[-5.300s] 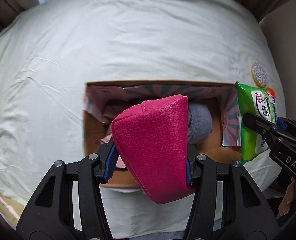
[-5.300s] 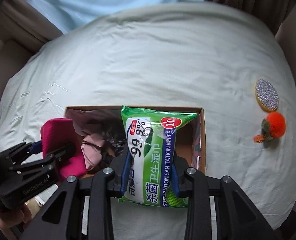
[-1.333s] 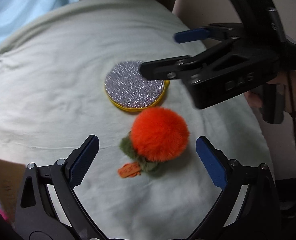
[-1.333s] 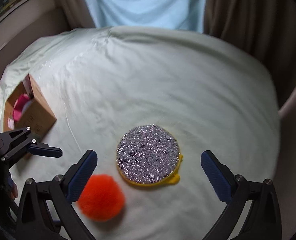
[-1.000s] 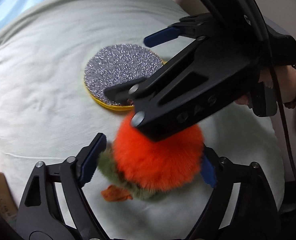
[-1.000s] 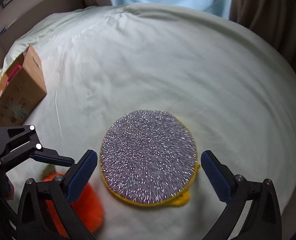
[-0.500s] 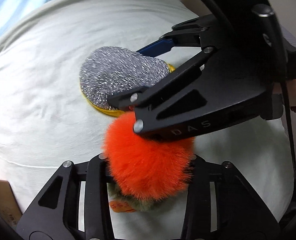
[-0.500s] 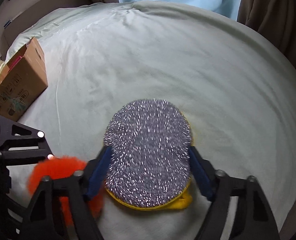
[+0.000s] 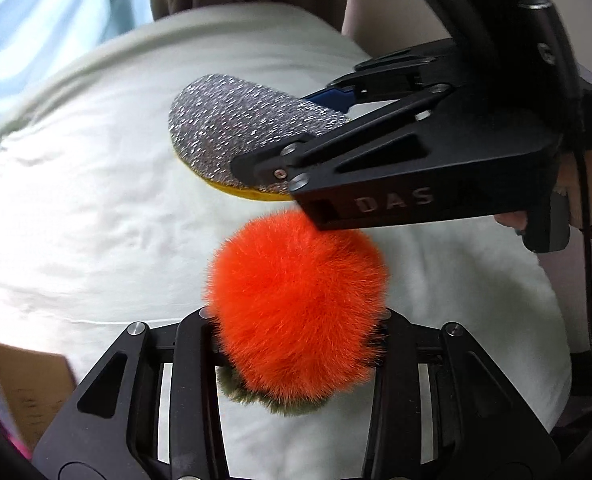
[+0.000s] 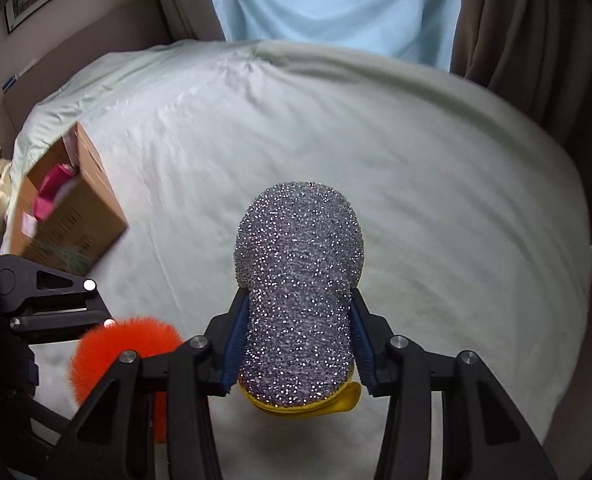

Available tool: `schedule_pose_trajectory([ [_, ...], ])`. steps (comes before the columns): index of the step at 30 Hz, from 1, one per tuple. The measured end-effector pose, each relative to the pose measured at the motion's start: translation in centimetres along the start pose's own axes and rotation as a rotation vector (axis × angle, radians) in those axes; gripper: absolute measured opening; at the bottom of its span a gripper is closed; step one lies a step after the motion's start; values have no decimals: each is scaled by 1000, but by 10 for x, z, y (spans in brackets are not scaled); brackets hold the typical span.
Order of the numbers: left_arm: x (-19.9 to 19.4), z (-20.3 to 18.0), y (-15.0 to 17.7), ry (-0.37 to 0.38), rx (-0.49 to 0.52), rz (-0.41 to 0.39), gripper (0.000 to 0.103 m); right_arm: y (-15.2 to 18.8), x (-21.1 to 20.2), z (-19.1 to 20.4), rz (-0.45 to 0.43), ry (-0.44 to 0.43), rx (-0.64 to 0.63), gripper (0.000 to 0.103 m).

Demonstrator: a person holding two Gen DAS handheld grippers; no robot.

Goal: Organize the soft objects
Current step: 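Carry pompom and brush over the box and open both tools to drop them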

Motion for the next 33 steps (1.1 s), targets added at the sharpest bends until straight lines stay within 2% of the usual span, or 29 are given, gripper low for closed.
schedule_pose_trajectory([
  [9, -106, -20, -21, -50, 6, -89, 33, -52, -111, 5, -48, 48, 73, 42],
  [13, -163, -19, -30, -66, -16, -125, 33, -75, -164, 23, -68, 82, 50, 42],
  [16, -205, -7, -34, -88, -44, -163, 33, -95, -201, 42, -86, 81, 79, 42],
  [22, -285, 37, -19, -147, -120, -220, 33, -129, -245, 93, -115, 66, 169, 42],
  [25, -322, 65, -9, -189, -151, -231, 33, -143, -254, 124, -117, 70, 211, 42],
  [33, -393, 168, 42, -245, -227, -201, 33, -160, -228, 212, -33, 85, 384, 42],
])
Point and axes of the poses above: each gripper's, at about its wrist camera, not at the fingertips, and x roughly the way its jaws point, z to its left, y to its underside, the point moved 10 cm from there along x, roughly the way its jaws point, and after that the axes turned 14 degrees about y, right-handed, at the moved point
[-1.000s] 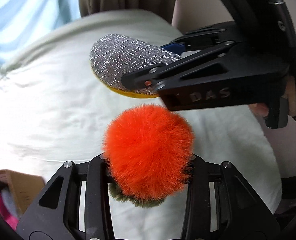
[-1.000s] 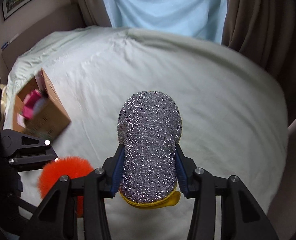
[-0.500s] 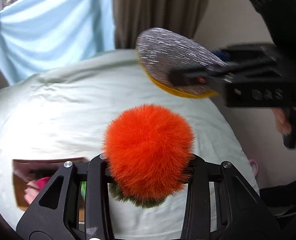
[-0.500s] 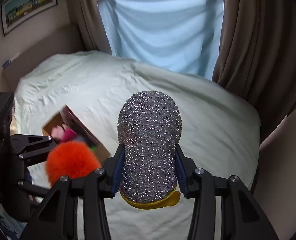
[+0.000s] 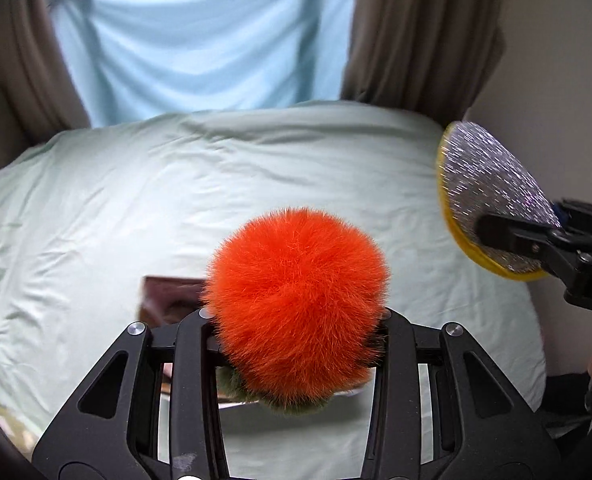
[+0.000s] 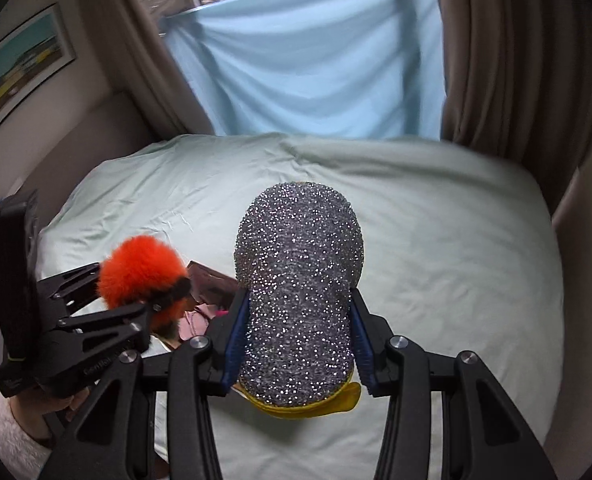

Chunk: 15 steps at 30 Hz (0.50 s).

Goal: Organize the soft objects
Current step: 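Carry pompom and brush over the box and open both tools to drop them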

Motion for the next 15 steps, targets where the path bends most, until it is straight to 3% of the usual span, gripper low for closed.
schedule_pose_trajectory([
  [5, 0, 70, 26, -7, -28, 54, 33, 17, 28, 48, 64, 39, 83, 42],
  [15, 21, 139, 68, 19, -23, 175, 33, 52, 85, 98, 175, 92, 265, 43],
])
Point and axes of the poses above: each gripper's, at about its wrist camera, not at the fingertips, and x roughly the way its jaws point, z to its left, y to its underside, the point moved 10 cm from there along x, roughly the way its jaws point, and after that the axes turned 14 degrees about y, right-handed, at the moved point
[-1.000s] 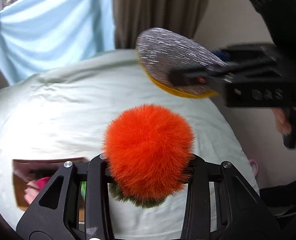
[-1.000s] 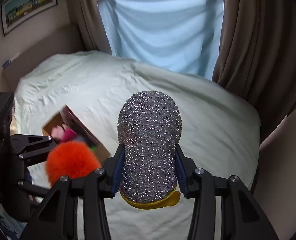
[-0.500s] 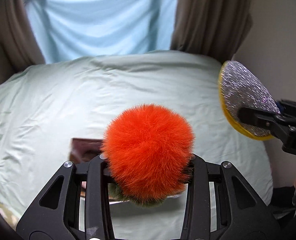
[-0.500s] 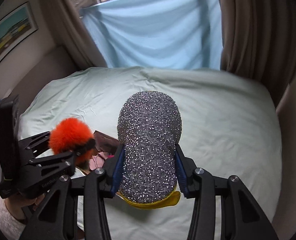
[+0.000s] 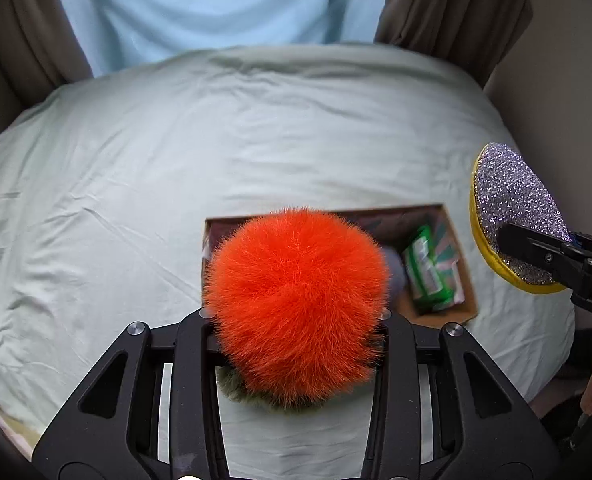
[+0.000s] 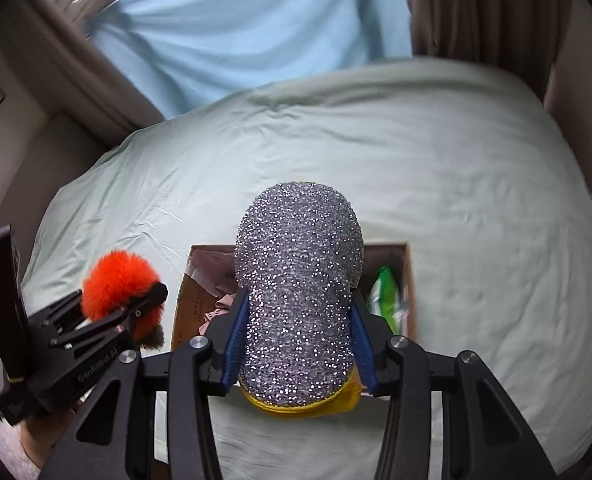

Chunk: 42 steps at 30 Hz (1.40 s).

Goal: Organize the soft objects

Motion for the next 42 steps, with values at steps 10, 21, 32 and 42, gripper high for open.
schedule_pose_trajectory([
  [10, 50, 24, 18, 23, 9, 97, 33, 26, 60, -2, 100, 38, 144, 43],
  [21, 98, 27, 38, 37, 43, 188, 38, 36, 113, -7, 192, 52, 222, 54],
  [32, 88, 29, 45, 48, 54, 205, 103, 30, 107, -14, 180, 75, 221, 97],
  [42, 65, 26, 42, 37, 32, 174, 103, 26, 79, -24, 144, 93, 211, 97],
])
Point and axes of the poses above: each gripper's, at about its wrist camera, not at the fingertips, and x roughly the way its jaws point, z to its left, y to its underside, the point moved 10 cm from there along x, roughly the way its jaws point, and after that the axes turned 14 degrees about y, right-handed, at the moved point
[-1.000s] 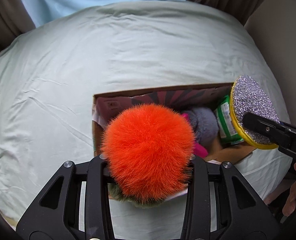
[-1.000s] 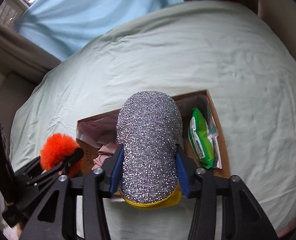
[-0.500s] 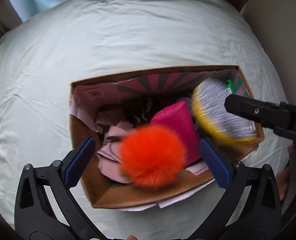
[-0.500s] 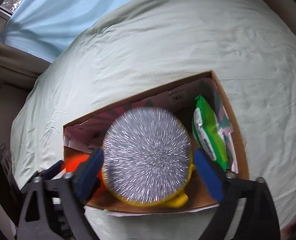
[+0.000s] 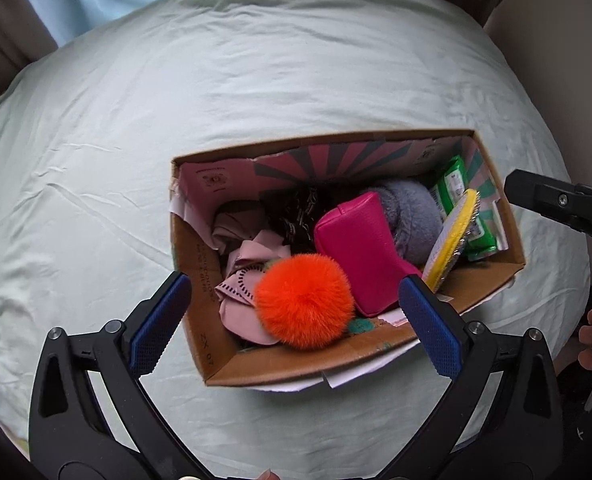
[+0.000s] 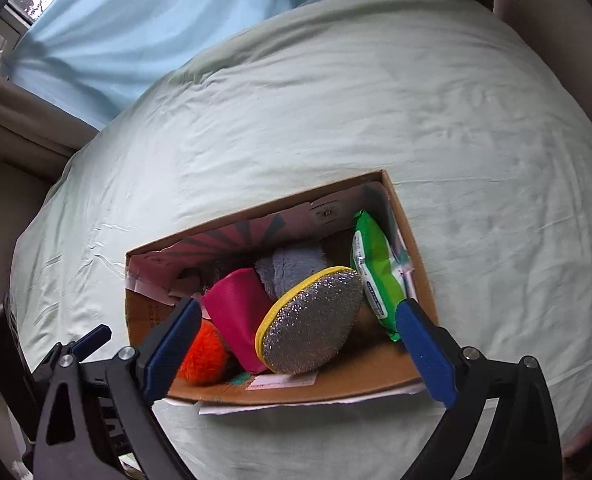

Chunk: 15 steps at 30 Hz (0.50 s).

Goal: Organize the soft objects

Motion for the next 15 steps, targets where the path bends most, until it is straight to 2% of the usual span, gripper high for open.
schedule_pose_trajectory([
  [9, -70, -26, -7, -54, -38, -93, 103, -4, -65, -6, -74, -25, -62, 97],
  [15, -155, -64, -20, -150, -26, -213, 103, -15, -146, -15, -174, -66, -150, 97],
])
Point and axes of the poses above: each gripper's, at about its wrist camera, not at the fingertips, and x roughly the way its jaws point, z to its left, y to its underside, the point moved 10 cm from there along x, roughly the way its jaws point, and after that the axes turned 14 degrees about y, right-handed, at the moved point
